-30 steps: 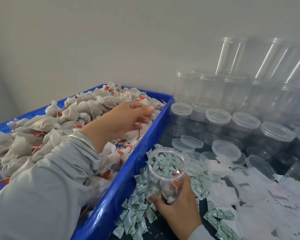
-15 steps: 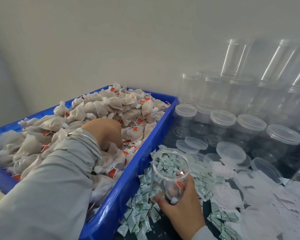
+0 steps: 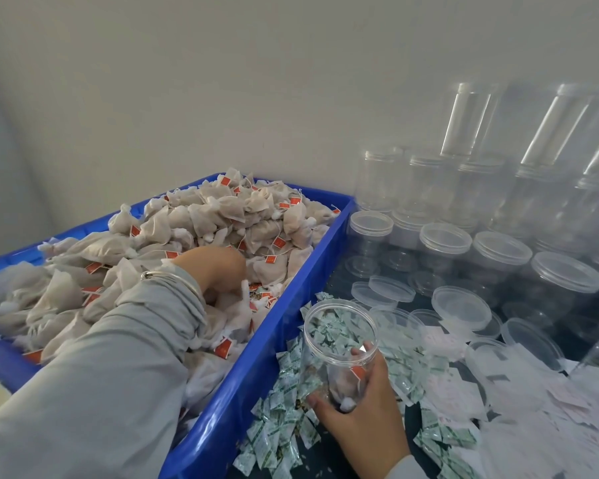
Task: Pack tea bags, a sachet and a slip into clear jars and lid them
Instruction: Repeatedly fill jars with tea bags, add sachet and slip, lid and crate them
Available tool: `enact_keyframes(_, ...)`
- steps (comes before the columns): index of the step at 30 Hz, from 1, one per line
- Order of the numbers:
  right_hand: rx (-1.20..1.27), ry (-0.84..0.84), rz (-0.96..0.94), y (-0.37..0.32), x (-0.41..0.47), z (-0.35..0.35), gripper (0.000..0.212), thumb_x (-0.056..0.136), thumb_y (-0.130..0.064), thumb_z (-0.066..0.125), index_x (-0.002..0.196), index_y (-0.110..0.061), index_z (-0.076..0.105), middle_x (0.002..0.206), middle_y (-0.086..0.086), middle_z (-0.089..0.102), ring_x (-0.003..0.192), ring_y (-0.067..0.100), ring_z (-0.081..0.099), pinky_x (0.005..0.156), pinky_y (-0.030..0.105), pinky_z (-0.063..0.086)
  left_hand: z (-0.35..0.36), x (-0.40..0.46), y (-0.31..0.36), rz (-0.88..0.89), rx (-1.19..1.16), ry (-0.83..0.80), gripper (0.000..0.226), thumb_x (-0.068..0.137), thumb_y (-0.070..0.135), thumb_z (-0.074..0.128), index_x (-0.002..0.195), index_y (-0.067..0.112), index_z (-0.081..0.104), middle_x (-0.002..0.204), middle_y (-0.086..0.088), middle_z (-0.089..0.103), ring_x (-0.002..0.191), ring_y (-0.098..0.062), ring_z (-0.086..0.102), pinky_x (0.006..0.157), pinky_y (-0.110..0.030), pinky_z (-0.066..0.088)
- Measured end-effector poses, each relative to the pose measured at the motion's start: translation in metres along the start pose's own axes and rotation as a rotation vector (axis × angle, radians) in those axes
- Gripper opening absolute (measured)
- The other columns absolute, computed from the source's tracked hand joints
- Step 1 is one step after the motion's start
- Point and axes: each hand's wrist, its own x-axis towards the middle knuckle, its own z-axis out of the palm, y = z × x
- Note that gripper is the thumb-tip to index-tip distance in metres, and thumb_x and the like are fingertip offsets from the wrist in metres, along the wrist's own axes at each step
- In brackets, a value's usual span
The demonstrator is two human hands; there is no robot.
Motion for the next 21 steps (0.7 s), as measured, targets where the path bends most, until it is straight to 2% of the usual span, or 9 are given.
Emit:
enact_keyframes(3,-0.008,-0.001,-0.020,-0.003,0.000,-0.001,0.091,0.039,-0.062,0.078,0.106,-0.077,0.019,0.113,-0.054,0.038,0.105,-0.023,0.046,0.085,0.009,0.040,-0.007,0.000,0.002,0.011,-0.167,0.091,0.030,0.092,0.017,0.055,0.120,0.008,0.060,0.118,-0.010,0.062,0.098,-0.024,0.061,0.084,-0.030,0.050)
enact_keyframes(5,-0.003,-0.002,-0.023,-0.004,-0.001,-0.001,0.089,0.039,-0.063,0.078,0.105,-0.076,0.020,0.112,-0.055,0.037,0.103,-0.025,0.045,0.083,0.009,0.041,-0.012,0.002,0.004,0.025,-0.358,0.147,0.031,0.095,0.010,0.048,0.125,0.005,0.055,0.116,-0.013,0.061,0.096,-0.025,0.061,0.077,-0.030,0.048)
enact_keyframes(7,0.005,-0.005,-0.012,-0.003,-0.001,-0.001,0.089,0.039,-0.063,0.078,0.110,-0.070,0.024,0.112,-0.050,0.042,0.104,-0.018,0.050,0.088,0.016,0.044,-0.014,0.002,0.007,0.036,-0.656,0.182,0.030,0.097,0.007,0.045,0.126,0.003,0.051,0.112,-0.013,0.061,0.089,-0.026,0.063,0.071,-0.030,0.053)
enact_keyframes(9,0.013,-0.011,0.006,-0.001,0.000,0.000,0.093,0.039,-0.064,0.078,0.116,-0.060,0.025,0.113,-0.042,0.047,0.109,-0.011,0.050,0.095,0.022,0.045,-0.016,0.001,0.011,0.080,-0.986,0.189,0.020,0.097,0.007,0.046,0.115,0.002,0.054,0.106,-0.012,0.061,0.078,-0.021,0.063,0.061,-0.027,0.057)
enact_keyframes(11,0.012,-0.019,0.008,0.001,0.000,0.000,0.100,0.039,-0.065,0.077,0.123,-0.054,0.024,0.117,-0.038,0.045,0.114,-0.007,0.049,0.098,0.024,0.044,-0.017,-0.001,0.014,0.161,-1.258,0.186,0.011,0.097,0.006,0.046,0.098,0.006,0.057,0.101,-0.013,0.062,0.076,-0.019,0.063,0.064,-0.029,0.058)
enact_keyframes(13,0.001,-0.027,0.010,0.002,0.000,0.000,0.108,0.039,-0.066,0.076,0.132,-0.045,0.024,0.123,-0.034,0.043,0.118,-0.003,0.047,0.101,0.028,0.043,-0.019,-0.005,0.017,0.267,-1.436,0.165,0.012,0.097,0.006,0.046,0.094,0.006,0.058,0.093,-0.013,0.063,0.073,-0.017,0.066,0.062,-0.028,0.058)
enact_keyframes(15,-0.006,-0.028,0.011,0.003,0.000,0.000,0.113,0.040,-0.066,0.076,0.136,-0.041,0.023,0.127,-0.030,0.044,0.120,0.000,0.047,0.104,0.030,0.042,-0.022,-0.010,0.022,0.385,-1.552,0.108,0.014,0.097,0.007,0.046,0.093,0.006,0.059,0.084,-0.008,0.067,0.070,-0.015,0.068,0.059,-0.026,0.057)
enact_keyframes(18,0.008,-0.011,-0.016,0.003,0.000,0.002,0.098,0.042,-0.061,0.078,0.122,-0.061,0.022,0.121,-0.033,0.048,0.115,-0.003,0.051,0.099,0.031,0.046,-0.023,-0.020,0.032,0.531,-1.647,-0.010,0.015,0.097,0.006,0.047,0.092,0.009,0.061,0.073,-0.002,0.069,0.067,-0.014,0.069,0.055,-0.025,0.056)
enact_keyframes(21,0.028,-0.001,-0.012,0.003,0.000,0.003,0.093,0.045,-0.056,0.082,0.119,-0.063,0.026,0.121,-0.031,0.051,0.114,-0.001,0.053,0.095,0.034,0.049,-0.020,-0.029,0.042,0.635,-1.614,-0.102,0.014,0.095,0.005,0.048,0.095,0.008,0.062,0.074,-0.003,0.070,0.063,-0.013,0.068,0.051,-0.022,0.055)
